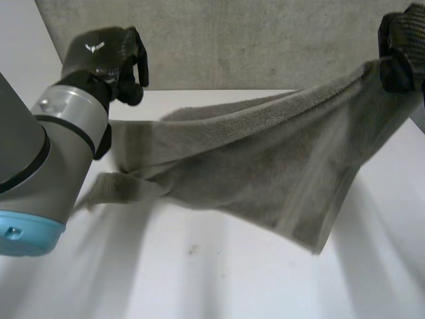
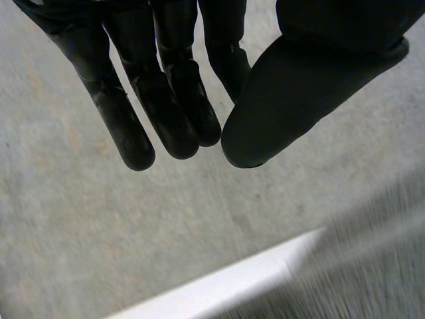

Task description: Fold the towel.

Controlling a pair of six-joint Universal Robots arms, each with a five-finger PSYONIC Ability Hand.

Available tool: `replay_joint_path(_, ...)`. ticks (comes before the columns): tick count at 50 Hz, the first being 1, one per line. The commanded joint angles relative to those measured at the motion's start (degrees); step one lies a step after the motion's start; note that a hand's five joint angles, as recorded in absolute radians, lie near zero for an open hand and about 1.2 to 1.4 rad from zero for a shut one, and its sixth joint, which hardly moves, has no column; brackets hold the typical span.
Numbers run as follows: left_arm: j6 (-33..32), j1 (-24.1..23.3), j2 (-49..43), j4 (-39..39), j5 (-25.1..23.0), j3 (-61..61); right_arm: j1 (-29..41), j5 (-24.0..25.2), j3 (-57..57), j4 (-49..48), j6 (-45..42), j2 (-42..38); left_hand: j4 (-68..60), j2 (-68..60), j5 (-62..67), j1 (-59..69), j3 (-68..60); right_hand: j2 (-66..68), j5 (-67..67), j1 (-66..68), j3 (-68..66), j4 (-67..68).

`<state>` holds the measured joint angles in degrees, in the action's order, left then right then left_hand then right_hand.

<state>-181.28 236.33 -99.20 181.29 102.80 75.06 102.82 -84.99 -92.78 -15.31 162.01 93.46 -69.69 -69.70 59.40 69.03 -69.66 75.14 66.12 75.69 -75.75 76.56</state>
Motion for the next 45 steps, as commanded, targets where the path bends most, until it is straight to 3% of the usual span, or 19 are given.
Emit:
replay_joint_path(1, -0.7, -0.3, 0.5, 2.3, 0.6, 5.9, 0.1, 1.0, -2.0, -1.8, -0.6, -0.3, -10.3, -10.3, 10.6, 11.0, -10.3, 4.9, 3.9, 4.3, -4.2, 3.4)
replay_joint_path(7, -0.9, -0.2, 5.5, 2.3, 0.3, 18.9, -0.3, 2.0, -2.1, 6.2, -1.0, -0.4, -10.3, -10.3, 10.6, 11.0, -10.3, 4.9, 3.9, 4.3, -4.2, 3.4)
replay_joint_path(13, -0.8, -0.4, 6.7, 3.9, -0.1, 27.8, -0.8, 3.9, -4.7, 7.6, -4.4, -0.6, -10.3, -10.3, 10.6, 11.0, -10.3, 4.9, 3.9, 4.3, -4.2, 3.4)
replay_joint_path(14, -0.7, 0.1, 6.3, 5.2, -0.1, 28.1, -0.8, 4.0, -4.7, 7.6, -4.4, -0.6, 9.3, 9.3, -9.0, -8.7, 9.3, 4.9, 3.9, 4.3, -4.2, 3.4)
replay_joint_path(15, -0.7, 0.1, 6.3, 5.2, -0.1, 28.1, -0.8, 4.2, -5.7, 7.3, -5.3, -0.6, 9.5, 9.5, -9.2, -8.9, 9.5, 4.9, 3.9, 4.3, -4.2, 3.4)
replay_joint_path(16, -0.7, 0.3, 6.0, 6.8, -0.2, 28.1, -0.8, 4.2, -5.7, 7.3, -5.3, -0.6, 36.0, 36.0, -35.7, -35.3, 36.0, 4.9, 3.9, 4.3, -4.2, 3.4)
replay_joint_path(17, -0.7, 0.3, 6.0, 6.8, -0.2, 28.1, -0.8, 4.3, -6.6, 7.1, -5.9, -0.6, 36.3, 36.3, -36.0, -35.6, 36.2, 4.9, 3.9, 4.3, -4.2, 3.4)
replay_joint_path(18, -0.9, 0.7, 5.6, 8.4, -0.2, 27.8, -0.7, 4.3, -7.5, 7.0, -6.3, -0.6, 49.4, 49.4, -49.1, -48.8, 49.4, 4.9, 3.9, 4.3, -4.2, 3.4)
replay_joint_path(25, -0.7, 4.8, -0.6, 14.4, -0.5, 22.8, -0.2, 4.8, -9.4, 7.0, -6.3, -0.6, 50.1, 50.1, -49.8, -49.4, 50.0, 4.9, 3.9, 4.3, -4.2, 3.4)
replay_joint_path(27, -0.9, 5.1, -4.8, 15.8, -2.5, 19.7, -0.1, 5.1, -9.6, 7.0, -6.3, -0.6, 50.1, 50.1, -49.8, -49.4, 50.0, 4.9, 3.9, 4.3, -4.2, 3.4)
replay_joint_path(35, -1.3, 5.5, -16.6, 15.5, -10.8, 11.7, 0.0, 5.4, -11.0, 6.9, -6.3, -0.6, 49.2, 49.2, -48.9, -48.6, 49.2, 4.9, 3.9, 4.3, -4.2, 3.4)
replay_joint_path(41, -1.9, 6.0, -23.2, 15.0, -12.5, 7.3, -0.2, 5.9, -12.3, 4.8, -6.3, -1.0, 49.2, 49.2, -48.9, -48.6, 49.2, 4.9, 3.9, 4.3, -4.2, 3.4)
replay_joint_path(45, -6.0, 6.1, -28.8, 11.9, -12.5, 2.6, -0.1, 6.0, -13.3, 3.6, -6.4, -1.4, 49.7, 49.7, -49.4, -49.1, 49.7, 4.9, 3.9, 4.3, -4.2, 3.4)
